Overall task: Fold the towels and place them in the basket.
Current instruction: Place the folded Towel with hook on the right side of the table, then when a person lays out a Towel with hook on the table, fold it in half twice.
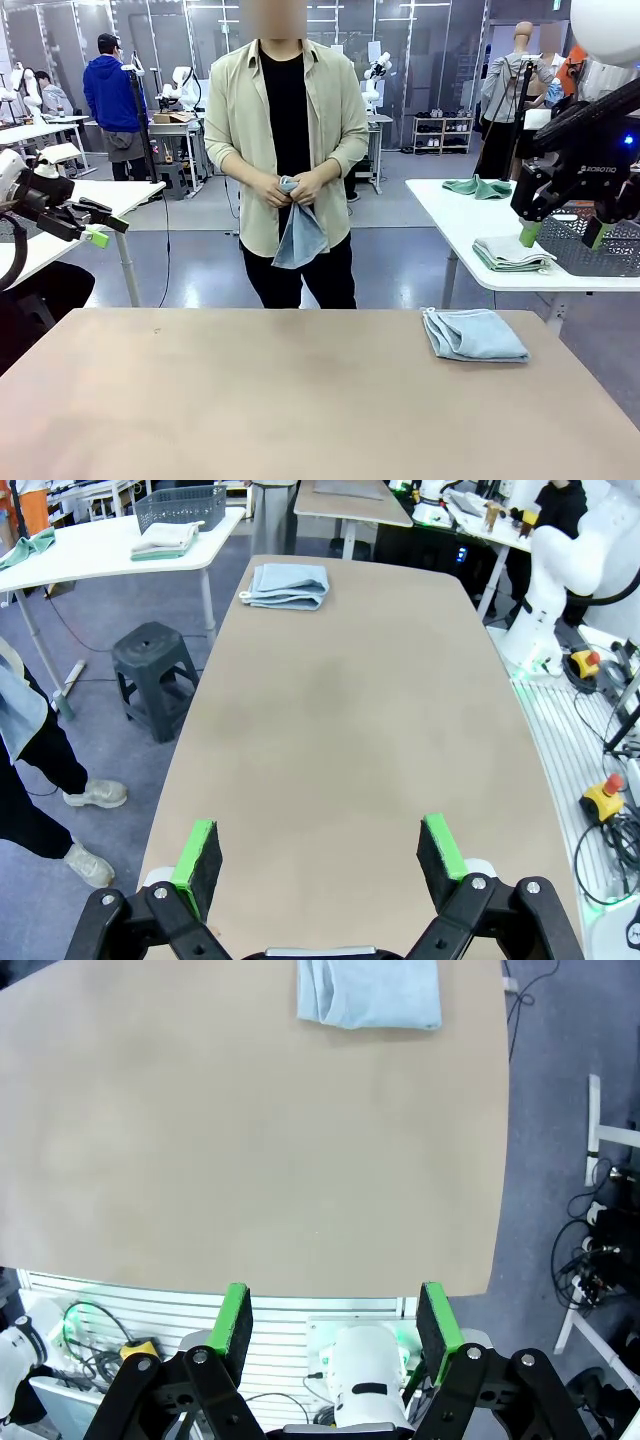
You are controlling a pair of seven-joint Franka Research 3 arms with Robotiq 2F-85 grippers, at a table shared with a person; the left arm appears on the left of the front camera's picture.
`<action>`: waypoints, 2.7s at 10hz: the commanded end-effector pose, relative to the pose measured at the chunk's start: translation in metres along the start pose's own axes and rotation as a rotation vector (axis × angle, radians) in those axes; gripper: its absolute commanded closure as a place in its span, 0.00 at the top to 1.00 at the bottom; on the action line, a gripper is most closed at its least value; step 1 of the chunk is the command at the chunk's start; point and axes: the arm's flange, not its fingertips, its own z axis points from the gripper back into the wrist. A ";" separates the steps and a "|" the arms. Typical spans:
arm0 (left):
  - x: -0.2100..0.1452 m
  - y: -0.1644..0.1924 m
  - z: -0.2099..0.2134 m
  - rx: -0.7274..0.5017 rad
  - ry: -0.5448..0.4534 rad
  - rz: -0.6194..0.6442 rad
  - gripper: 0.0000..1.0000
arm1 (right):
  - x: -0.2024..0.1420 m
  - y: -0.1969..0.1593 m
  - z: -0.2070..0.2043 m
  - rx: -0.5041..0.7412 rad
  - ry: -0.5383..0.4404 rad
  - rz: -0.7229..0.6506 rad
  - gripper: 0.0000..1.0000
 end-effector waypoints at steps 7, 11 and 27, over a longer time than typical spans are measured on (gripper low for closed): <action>0.000 -0.001 -0.001 -0.007 0.009 -0.003 1.00 | 0.001 0.001 0.001 0.001 0.005 -0.011 0.82; 0.000 -0.001 -0.001 -0.007 0.009 -0.003 1.00 | 0.001 0.001 0.001 0.001 0.005 -0.011 0.82; 0.000 -0.001 -0.001 -0.007 0.009 -0.003 1.00 | 0.001 0.001 0.001 0.001 0.005 -0.011 0.82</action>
